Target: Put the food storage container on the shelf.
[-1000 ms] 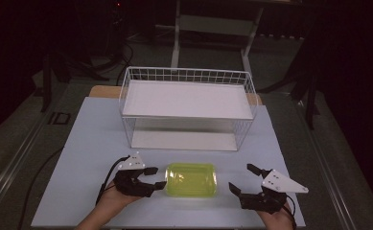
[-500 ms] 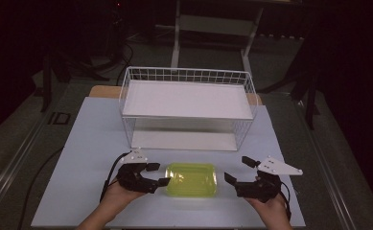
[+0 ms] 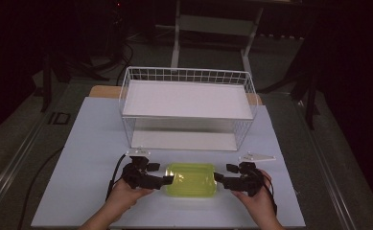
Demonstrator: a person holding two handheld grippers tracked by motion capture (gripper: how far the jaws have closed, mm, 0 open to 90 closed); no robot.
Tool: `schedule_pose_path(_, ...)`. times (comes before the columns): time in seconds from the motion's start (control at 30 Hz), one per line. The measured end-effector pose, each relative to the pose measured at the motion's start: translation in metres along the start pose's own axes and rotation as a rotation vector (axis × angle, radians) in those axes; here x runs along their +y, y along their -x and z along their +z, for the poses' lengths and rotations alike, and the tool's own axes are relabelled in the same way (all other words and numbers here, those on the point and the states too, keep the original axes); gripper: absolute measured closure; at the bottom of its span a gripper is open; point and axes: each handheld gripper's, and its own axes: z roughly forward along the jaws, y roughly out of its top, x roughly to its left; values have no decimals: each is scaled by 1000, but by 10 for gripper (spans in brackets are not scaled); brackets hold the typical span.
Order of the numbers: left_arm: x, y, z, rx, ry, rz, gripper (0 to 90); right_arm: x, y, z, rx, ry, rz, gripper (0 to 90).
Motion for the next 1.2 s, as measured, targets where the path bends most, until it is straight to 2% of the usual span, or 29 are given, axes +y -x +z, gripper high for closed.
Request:
schedule_pose_path(0.03,0,0,2,0,-6,-14,175,1,2,2,22,-8,37,301)
schedule_pose_path(0.07,0,0,2,0,-6,-14,176,1,2,2,22,-8,37,301)
schedule_pose_path(0.1,0,-1,7,1,-14,-46,201,5,5,8,48,-49,110,299)
schedule_pose_path(0.2,-1,-3,15,8,-43,-80,219,6,8,14,73,-88,178,300)
schedule_pose_path(0.23,-2,-4,18,21,-53,-106,219,5,9,17,76,-100,196,301)
schedule_pose_path(0.37,-7,-8,23,39,-70,-178,346,0,14,23,110,-120,294,382)
schedule_pose_path(0.4,-8,-9,23,50,-72,-204,394,-2,15,25,119,-138,306,397)
schedule_pose_path(0.47,-8,-9,23,50,-72,-204,411,-4,15,26,122,-158,320,397)
schedule_pose_path(0.5,-9,-12,24,63,-91,-247,513,-7,16,29,125,-186,346,486)
schedule_pose_path(0.6,-11,-16,24,27,-103,-306,610,-9,18,29,109,-196,365,577)
schedule_pose_path(0.63,-10,-15,24,19,-103,-311,640,-10,19,30,113,-198,374,590)
schedule_pose_path(0.73,-8,-9,25,49,-106,-301,700,-10,17,29,133,-198,380,684)
schedule_pose_path(0.77,-8,-8,25,59,-108,-299,700,-9,15,29,131,-197,363,717)
schedule_pose_path(0.83,-7,-6,25,78,-119,-299,705,-8,9,29,108,-210,307,713)
schedule_pose_path(0.87,-6,-4,25,89,-121,-292,705,-7,8,29,99,-208,298,714)
schedule_pose_path(1.03,-6,2,24,127,-116,-293,721,-11,7,27,102,-189,310,729)
schedule_pose_path(1.13,-6,4,23,130,-116,-289,724,-12,6,26,104,-183,323,739)
schedule_pose_path(1.2,-6,5,23,130,-118,-268,722,-13,7,26,117,-184,338,747)
